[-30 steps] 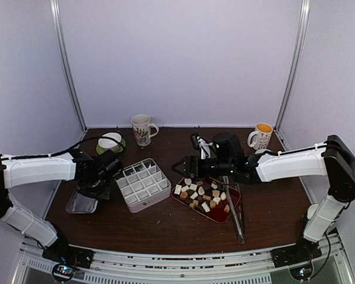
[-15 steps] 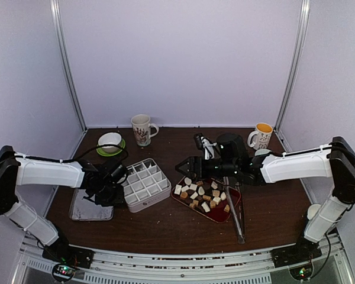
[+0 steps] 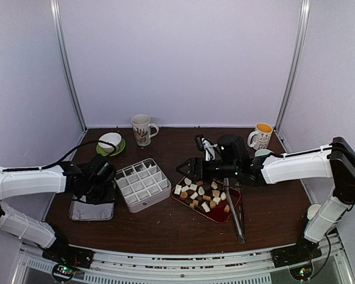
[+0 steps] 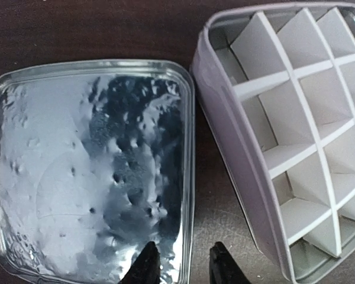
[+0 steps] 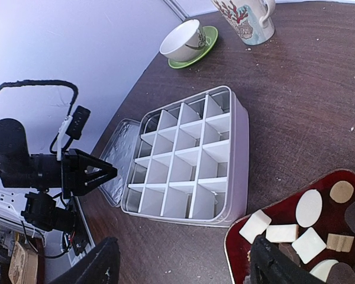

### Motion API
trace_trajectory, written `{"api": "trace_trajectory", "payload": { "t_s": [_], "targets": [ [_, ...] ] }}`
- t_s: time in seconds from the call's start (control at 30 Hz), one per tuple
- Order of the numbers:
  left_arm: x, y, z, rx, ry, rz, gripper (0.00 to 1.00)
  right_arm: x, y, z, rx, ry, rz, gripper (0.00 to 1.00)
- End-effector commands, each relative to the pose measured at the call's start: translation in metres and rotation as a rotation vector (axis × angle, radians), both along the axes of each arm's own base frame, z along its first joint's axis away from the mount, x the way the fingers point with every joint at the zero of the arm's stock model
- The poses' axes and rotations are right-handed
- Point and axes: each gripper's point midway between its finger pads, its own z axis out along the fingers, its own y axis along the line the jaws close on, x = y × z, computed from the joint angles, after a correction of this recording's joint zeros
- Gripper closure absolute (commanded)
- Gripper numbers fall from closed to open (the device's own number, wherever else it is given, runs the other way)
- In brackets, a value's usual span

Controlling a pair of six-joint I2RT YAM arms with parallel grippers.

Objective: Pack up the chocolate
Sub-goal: Put down the box lid at the corner of the board, then move the box lid to the corner of the board.

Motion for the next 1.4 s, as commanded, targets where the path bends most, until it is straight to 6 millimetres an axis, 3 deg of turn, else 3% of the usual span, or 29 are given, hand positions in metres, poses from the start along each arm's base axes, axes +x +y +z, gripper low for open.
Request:
{"api": "trace_trajectory", "payload": {
  "t_s": [0.0, 0.07, 0.17, 0.2, 0.33, 0.63, 1.03, 1.17, 1.37],
  "targets": [
    [0.002, 0.029, 0.017, -0.005, -0.071, 0.083, 0.71, 0.004, -0.005, 0.009, 0.006, -0.029, -0.016, 0.24],
    [0.003, 0.041, 0.015, -0.02, -0.07, 0.107, 0.77, 0.005, -0.004, 0.008, 0.006, -0.027, -0.016, 0.24],
    [0.006, 0.051, 0.004, -0.053, -0.055, 0.113, 0.99, 0.005, -0.002, 0.009, 0.009, -0.025, -0.014, 0.24],
    [0.007, 0.051, 0.0, -0.058, -0.046, 0.107, 1.0, 0.006, -0.002, 0.009, 0.011, -0.025, -0.014, 0.24],
    [0.013, 0.043, -0.013, -0.057, -0.002, 0.066, 1.0, 0.006, -0.001, 0.01, 0.01, -0.023, -0.014, 0.25],
    [0.028, 0.0, -0.047, -0.185, 0.092, -0.024, 1.0, 0.005, -0.003, 0.003, -0.001, -0.012, -0.021, 0.25],
    [0.028, -0.049, -0.044, -0.268, 0.081, -0.099, 1.0, 0.008, -0.004, 0.001, -0.008, -0.015, -0.033, 0.25],
    [0.028, -0.05, -0.038, -0.258, 0.069, -0.093, 1.0, 0.009, -0.004, 0.001, -0.008, -0.016, -0.035, 0.25],
    [0.029, -0.023, -0.017, -0.138, 0.019, -0.057, 1.0, 0.008, -0.006, 0.001, -0.018, -0.02, -0.036, 0.25]
  ]
}}
